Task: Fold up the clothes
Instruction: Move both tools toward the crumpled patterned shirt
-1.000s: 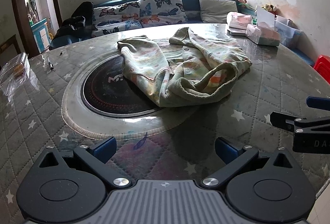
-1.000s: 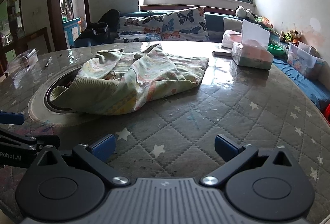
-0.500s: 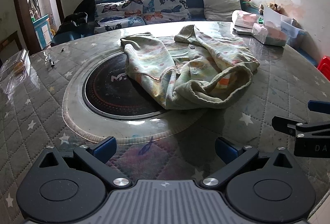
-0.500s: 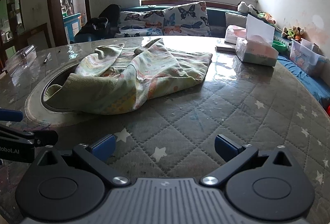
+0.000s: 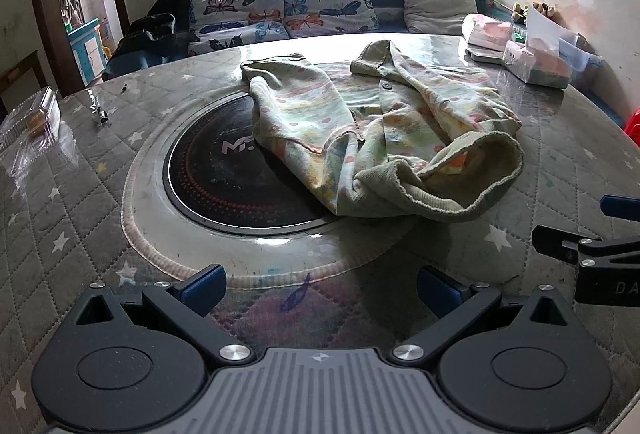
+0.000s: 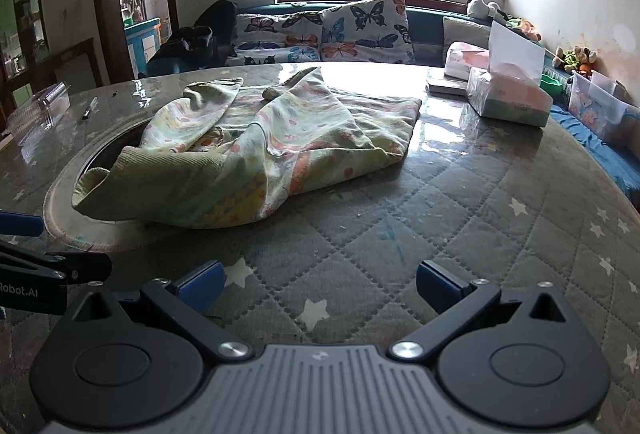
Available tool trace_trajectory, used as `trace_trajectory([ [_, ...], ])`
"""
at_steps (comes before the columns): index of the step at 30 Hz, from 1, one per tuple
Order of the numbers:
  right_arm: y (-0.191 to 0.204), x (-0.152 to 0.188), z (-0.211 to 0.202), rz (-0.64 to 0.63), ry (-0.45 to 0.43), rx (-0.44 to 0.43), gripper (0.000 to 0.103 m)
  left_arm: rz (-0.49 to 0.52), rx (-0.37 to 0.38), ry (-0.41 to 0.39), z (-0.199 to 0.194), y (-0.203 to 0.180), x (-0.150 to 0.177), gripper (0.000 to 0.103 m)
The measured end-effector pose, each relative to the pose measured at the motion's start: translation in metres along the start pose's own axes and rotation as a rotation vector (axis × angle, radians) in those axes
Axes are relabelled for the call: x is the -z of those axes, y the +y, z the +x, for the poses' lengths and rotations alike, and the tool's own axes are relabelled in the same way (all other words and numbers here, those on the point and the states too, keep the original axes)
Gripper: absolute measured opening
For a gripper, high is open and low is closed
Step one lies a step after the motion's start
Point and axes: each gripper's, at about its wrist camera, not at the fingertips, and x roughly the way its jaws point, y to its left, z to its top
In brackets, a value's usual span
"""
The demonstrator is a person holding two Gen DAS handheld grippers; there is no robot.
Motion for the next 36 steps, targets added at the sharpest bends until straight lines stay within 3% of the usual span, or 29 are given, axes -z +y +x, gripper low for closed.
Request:
trace_trajectory([
  [36, -0.005, -0.026, 0.031, -0.008, 0.019, -0.005, 0.103, -0.019, -0.029, 0.034, 0.024, 0.014, -0.023, 0.103],
])
